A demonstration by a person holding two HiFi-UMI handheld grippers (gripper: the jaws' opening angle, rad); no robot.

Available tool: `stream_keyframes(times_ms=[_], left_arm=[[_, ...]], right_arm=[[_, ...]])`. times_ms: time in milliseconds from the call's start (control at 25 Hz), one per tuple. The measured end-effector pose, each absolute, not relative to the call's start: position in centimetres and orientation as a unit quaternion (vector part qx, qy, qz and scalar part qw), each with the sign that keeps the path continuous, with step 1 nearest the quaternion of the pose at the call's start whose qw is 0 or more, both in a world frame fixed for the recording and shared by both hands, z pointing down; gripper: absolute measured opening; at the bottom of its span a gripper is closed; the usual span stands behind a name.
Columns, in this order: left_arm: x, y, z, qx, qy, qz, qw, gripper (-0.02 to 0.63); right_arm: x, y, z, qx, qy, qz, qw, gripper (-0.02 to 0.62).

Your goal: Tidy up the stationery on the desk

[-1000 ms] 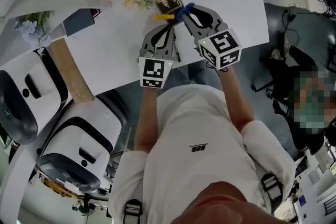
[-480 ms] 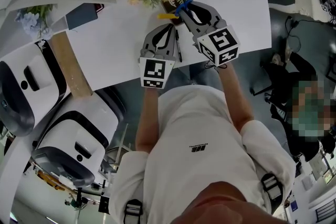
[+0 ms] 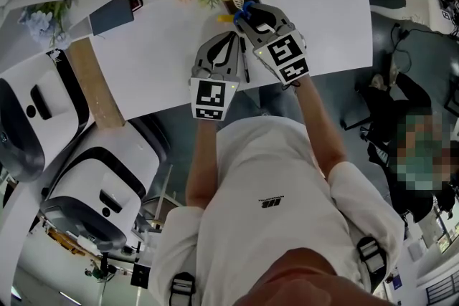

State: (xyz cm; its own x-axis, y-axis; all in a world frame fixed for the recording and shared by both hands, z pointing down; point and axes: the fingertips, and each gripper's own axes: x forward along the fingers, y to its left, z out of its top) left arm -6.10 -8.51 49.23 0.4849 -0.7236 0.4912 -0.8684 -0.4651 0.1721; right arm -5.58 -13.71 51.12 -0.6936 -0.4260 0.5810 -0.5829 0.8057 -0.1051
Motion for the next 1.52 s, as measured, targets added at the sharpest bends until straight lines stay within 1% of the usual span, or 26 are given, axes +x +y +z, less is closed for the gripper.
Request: stream_keyframes(times_ms=[40, 120, 160, 800, 1520], left_arm=[[-6.2, -8.5, 49.2, 0.837, -0.476, 0.177, 0.204, 0.0], [-6.3, -8.4, 49.2, 0.836, -0.477, 0.176, 0.204, 0.0], [-6.4, -8.4, 49.2, 0.836, -0.478, 0.176, 0.204, 0.0], [-6.8, -7.5, 50.7, 0.838, -0.468, 0.189, 0.209, 0.0], [-5.8, -5.2, 55.0, 0.842, -0.435, 0.223, 0.228, 0.0]], right_arm=[[-5.6, -13.5, 51.5, 0.274, -0.908, 0.143, 0.284, 0.07], [-5.5, -13.0, 52.0, 0.267, -0.906, 0.146, 0.294, 0.121], [-5.5, -12.8, 52.1, 0.266, -0.905, 0.148, 0.296, 0.124], [-2.9, -8.7, 52.7, 0.298, -0.887, 0.187, 0.299, 0.1], [-2.7, -4.3, 59.3, 0.293, -0.858, 0.246, 0.343, 0.097]])
